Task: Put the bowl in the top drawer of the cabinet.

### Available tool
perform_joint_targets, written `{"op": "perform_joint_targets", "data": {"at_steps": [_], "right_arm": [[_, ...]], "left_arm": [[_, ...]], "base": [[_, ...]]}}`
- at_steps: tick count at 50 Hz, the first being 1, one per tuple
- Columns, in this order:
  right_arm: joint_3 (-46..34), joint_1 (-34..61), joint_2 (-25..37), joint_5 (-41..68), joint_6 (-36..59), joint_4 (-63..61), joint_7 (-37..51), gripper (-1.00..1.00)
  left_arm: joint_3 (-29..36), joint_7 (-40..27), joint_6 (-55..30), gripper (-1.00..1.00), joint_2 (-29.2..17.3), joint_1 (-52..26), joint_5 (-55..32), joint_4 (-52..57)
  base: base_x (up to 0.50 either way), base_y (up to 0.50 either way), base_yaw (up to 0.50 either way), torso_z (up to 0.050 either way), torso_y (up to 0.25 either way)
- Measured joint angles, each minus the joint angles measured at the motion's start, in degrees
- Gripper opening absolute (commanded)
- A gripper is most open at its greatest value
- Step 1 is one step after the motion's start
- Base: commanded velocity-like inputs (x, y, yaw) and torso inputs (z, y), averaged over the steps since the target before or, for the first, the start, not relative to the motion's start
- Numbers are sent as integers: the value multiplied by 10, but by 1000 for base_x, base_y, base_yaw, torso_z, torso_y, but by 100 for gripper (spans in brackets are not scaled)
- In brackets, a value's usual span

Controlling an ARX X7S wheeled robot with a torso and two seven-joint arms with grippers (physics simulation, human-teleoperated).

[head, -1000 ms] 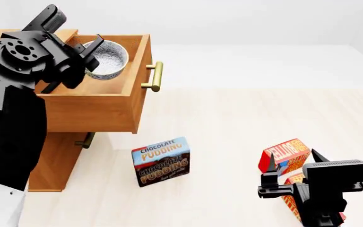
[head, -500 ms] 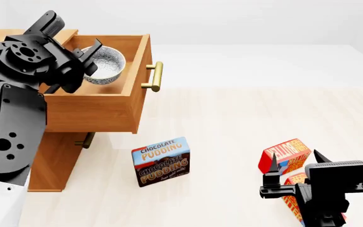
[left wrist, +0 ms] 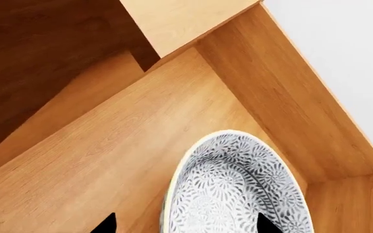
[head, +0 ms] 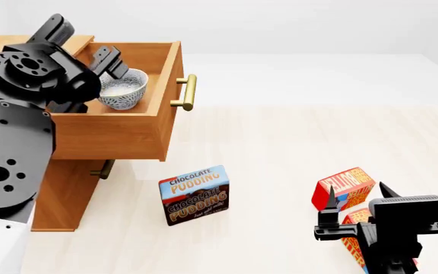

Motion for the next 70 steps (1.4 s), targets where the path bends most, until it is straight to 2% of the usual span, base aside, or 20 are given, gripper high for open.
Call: {"op": "perform_joint_targets", "data": {"at_steps": [31, 42, 50, 62, 65, 70], "right_arm": [[-2, -3, 4, 4, -1, 1, 1, 100], [-2, -1, 5, 6, 2, -3, 3, 100], [10, 1, 4, 15, 11, -23, 11, 100], [39, 6, 6, 38, 59, -128, 35, 100], [49, 12, 9, 48, 81, -168, 43, 100], [57, 21, 25, 64, 109, -229, 73, 100]], "left_arm": [[16, 79, -1, 100, -5, -44, 4, 0], [32, 138, -19, 100, -1, -72, 3, 10], [57, 206, -143, 100, 42, -45, -18, 190], [135, 260, -349, 100, 73, 61, -153, 546], [149, 260, -385, 100, 71, 92, -204, 616], [163, 213, -426, 100, 56, 148, -342, 707]], "base": [[0, 0, 0, 0, 0], [0, 0, 0, 0, 0], [0, 0, 0, 0, 0], [0, 0, 0, 0, 0], [0, 0, 0, 0, 0], [0, 0, 0, 0, 0]]}}
